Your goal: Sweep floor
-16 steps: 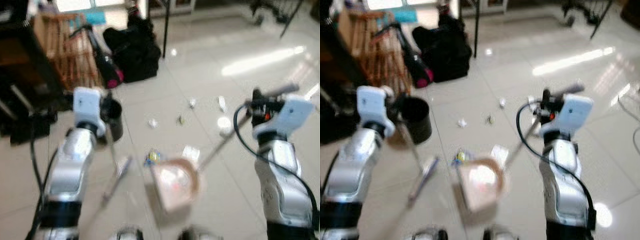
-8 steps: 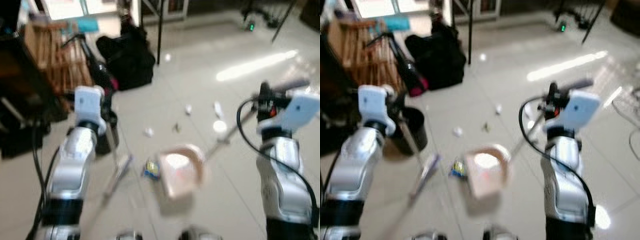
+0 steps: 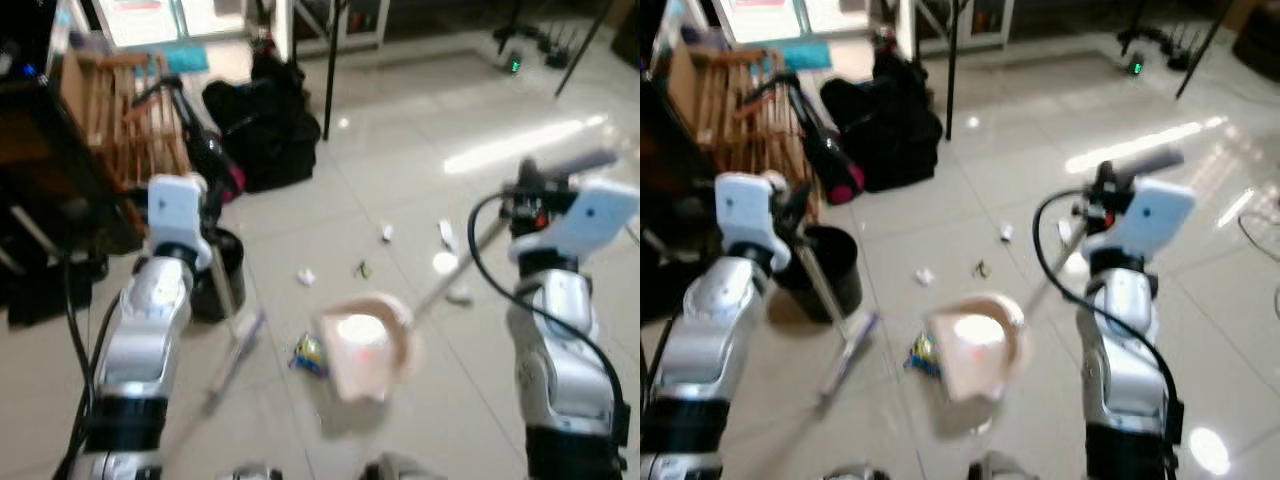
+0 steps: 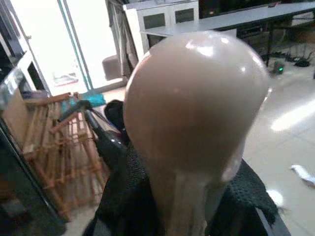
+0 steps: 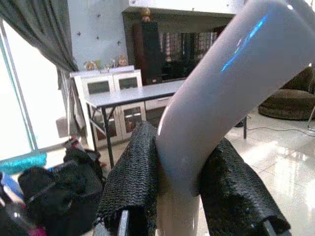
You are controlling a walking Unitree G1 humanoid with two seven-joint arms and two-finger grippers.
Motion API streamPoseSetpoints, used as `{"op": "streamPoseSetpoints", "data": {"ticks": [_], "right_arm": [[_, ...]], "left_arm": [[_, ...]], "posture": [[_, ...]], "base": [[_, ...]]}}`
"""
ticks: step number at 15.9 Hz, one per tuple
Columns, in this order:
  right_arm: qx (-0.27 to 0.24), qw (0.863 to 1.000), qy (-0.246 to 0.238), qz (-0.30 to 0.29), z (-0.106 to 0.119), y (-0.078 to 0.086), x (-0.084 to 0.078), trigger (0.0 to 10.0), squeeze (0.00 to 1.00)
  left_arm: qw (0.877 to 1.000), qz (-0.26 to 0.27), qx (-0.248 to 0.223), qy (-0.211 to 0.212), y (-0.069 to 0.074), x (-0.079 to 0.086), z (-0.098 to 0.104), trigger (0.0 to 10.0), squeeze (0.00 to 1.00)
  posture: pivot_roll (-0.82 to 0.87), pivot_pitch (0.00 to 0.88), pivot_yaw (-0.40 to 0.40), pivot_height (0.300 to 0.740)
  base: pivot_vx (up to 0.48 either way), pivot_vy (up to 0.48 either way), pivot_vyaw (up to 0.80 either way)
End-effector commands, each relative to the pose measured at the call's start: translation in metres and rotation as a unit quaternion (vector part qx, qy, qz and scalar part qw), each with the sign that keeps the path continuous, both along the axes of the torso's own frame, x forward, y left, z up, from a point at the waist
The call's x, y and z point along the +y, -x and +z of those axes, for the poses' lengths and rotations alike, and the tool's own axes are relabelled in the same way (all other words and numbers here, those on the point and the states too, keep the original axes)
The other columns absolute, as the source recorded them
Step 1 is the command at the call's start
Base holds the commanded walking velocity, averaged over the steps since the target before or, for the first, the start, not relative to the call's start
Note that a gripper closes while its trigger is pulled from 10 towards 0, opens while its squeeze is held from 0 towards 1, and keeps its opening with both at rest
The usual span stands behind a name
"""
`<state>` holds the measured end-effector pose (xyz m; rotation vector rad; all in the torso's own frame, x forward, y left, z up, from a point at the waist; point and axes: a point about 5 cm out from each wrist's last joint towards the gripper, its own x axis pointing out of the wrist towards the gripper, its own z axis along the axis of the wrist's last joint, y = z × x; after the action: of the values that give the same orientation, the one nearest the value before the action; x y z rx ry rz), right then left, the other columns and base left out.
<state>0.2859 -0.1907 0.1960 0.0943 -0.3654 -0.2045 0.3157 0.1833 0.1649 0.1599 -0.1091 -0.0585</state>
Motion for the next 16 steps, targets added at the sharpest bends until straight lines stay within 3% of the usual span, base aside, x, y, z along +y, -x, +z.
{"op": "streamPoseSetpoints", "data": {"ticks": [1,8,11,12,16], "right_arm": [[-0.013,1.000,0.008,-0.022,0.003,0.000,-0.008,10.0,0.00],[-0.008,0.999,0.018,-0.035,-0.003,-0.007,-0.008,10.0,0.00],[-0.011,0.998,0.028,-0.054,-0.006,-0.008,-0.009,10.0,0.00],[-0.013,0.998,0.030,-0.056,-0.006,-0.009,-0.006,10.0,0.00],[-0.017,0.998,0.029,-0.062,-0.011,-0.015,0.000,10.0,0.00]], "left_arm": [[1.000,-0.014,-0.015,0.002,-0.002,-0.009,0.005,10.0,0.00],[1.000,-0.017,-0.014,0.008,-0.004,-0.016,0.001,10.0,0.00],[1.000,-0.019,-0.014,0.005,-0.005,-0.021,-0.005,10.0,0.00],[1.000,-0.023,-0.013,0.006,-0.004,-0.023,-0.005,10.0,0.00],[0.996,-0.031,-0.078,-0.017,-0.002,-0.028,0.004,10.0,0.00]], "posture": [[-0.05,0.110,0.004,0.740],[-0.06,0.121,0.006,0.740],[-0.06,0.148,0.012,0.740],[-0.05,0.193,0.020,0.740],[0.00,0.296,0.027,0.740]], "base": [[0.356,0.000,0.00],[0.349,0.000,0.00],[0.000,0.000,0.00],[0.000,0.000,0.00],[0.000,0.000,0.00]]}}
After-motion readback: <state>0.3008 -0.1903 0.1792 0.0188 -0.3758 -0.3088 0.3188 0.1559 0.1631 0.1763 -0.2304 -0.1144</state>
